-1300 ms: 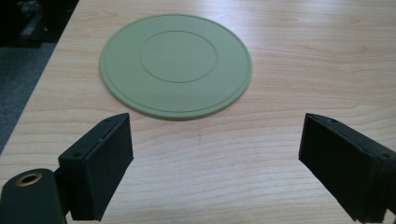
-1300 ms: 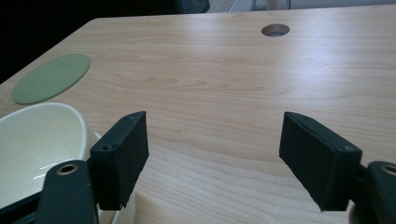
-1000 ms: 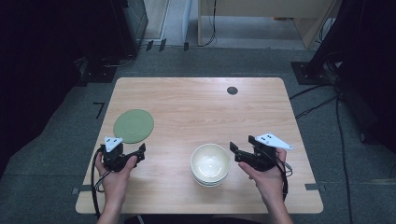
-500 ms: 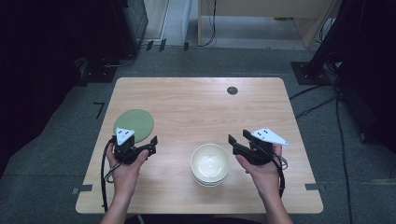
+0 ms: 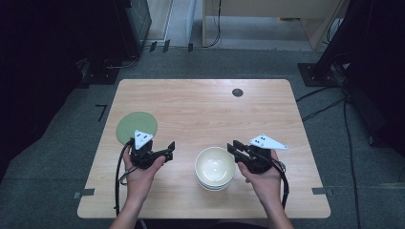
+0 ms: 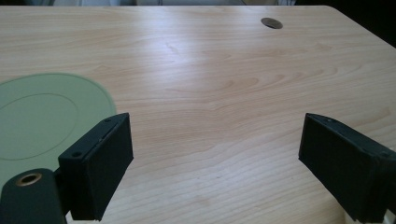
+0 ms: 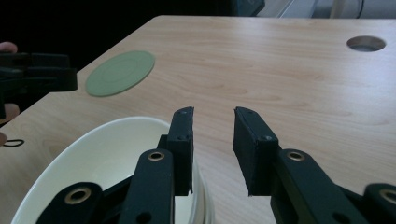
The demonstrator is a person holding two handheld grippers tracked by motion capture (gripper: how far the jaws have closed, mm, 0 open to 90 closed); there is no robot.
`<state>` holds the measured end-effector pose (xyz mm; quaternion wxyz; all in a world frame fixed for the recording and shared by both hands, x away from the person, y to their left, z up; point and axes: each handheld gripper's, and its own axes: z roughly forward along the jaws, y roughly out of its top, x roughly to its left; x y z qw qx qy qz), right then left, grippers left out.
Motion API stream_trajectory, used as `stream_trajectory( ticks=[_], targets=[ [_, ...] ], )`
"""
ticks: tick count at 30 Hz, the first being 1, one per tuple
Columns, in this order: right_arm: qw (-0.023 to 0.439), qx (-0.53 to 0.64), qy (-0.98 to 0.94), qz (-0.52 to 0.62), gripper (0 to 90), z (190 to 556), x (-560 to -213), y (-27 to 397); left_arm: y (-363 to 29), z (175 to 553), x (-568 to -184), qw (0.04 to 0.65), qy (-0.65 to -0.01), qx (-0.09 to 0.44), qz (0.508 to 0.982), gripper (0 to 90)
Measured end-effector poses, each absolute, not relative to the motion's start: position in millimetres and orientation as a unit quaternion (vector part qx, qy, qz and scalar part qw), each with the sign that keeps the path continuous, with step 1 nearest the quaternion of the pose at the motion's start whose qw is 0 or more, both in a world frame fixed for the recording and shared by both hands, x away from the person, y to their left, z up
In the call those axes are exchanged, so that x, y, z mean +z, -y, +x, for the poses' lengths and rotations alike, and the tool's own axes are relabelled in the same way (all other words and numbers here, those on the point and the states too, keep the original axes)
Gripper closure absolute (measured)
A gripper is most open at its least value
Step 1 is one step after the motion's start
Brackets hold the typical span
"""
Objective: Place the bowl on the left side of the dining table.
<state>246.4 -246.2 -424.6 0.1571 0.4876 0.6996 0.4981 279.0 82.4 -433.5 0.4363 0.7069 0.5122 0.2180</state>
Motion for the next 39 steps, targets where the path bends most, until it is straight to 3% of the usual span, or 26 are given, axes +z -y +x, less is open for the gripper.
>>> stream_trajectory(
  ticks=[10, 23, 30, 39],
  targets=[
    [0.147, 0.472, -0.719, 0.488, 61.8, 243.3, -429.4, 237.8, -65.0, 271.4, -432.8, 0.443, -0.490, 0.203, 0.723, 9.5],
    [0.160, 0.406, -0.755, 0.488, 82.8, 242.3, -437.6, 224.5, -58.4, 267.3, -431.1, 0.445, -0.480, 0.201, 0.729, 9.5],
    [0.173, 0.417, -0.755, 0.475, 84.1, 239.8, -442.0, 224.9, -61.5, 266.8, -428.9, 0.452, -0.485, 0.203, 0.720, 9.6],
    [0.298, 0.444, -0.764, 0.360, 83.9, 227.7, -439.0, 219.7, -61.3, 268.4, -432.3, 0.453, -0.487, 0.198, 0.720, 9.6]
  ],
)
